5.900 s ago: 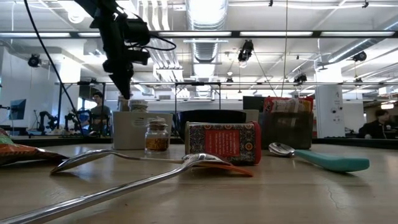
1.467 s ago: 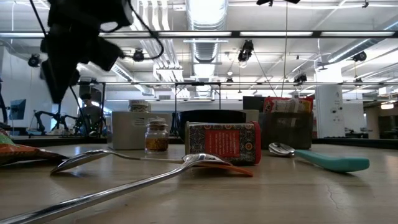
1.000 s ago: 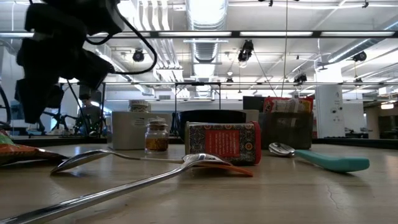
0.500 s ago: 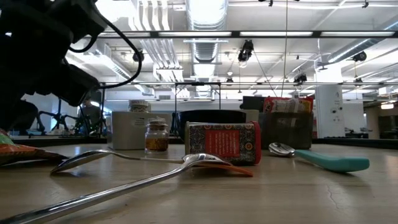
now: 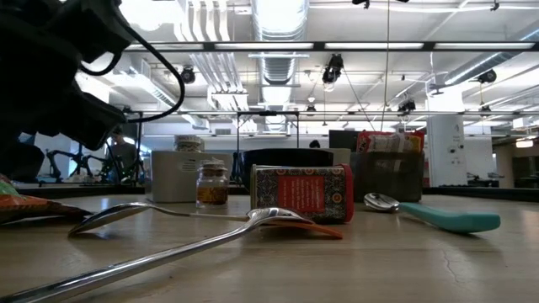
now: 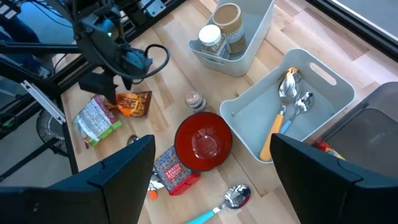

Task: Pick & Place Food Item
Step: Put the orange seasoning pack into the left white bin

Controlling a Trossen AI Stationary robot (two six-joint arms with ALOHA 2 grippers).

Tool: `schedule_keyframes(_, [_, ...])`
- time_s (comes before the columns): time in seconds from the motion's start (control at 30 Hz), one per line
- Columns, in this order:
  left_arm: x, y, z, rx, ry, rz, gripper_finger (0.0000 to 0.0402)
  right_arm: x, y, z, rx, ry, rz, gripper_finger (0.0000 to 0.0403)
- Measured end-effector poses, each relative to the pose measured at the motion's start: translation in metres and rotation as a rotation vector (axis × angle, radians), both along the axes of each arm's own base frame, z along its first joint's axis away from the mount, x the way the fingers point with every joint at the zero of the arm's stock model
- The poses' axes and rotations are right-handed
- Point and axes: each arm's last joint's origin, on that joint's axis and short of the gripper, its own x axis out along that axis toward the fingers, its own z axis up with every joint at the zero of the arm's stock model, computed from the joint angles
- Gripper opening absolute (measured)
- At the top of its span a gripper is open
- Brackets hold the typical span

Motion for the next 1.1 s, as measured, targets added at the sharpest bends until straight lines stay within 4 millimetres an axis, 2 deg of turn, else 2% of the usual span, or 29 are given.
schedule_keyframes(0.33, [-0.001,-0.003,-0.002,0.072,-0.011,0.019,0.033,0.0,0.0,0.0,-0.001,0.0,0.0,0.0313])
schedule_keyframes(0.43, [-0.002,-0.004,-0.002,0.072,-0.008,0.023,0.0302,0.0,0.0,0.0,-0.002,-0.001,-0.001,0.0313])
schedule_keyframes(0.63, [0.001,-0.005,-0.001,0.06,-0.034,0.023,0.0222,0.0,0.0,0.0,0.002,-0.002,-0.007,0.0313])
schedule_keyframes(0.77, [0.004,-0.009,0.001,0.035,-0.071,0.03,0.0192,0.0,0.0,0.0,0.003,-0.002,-0.007,0.0313])
schedule_keyframes(1.1, [0.0,-0.017,0.001,0.04,-0.047,0.029,0.0187,0.0,0.0,0.0,0.003,-0.002,-0.008,0.0313])
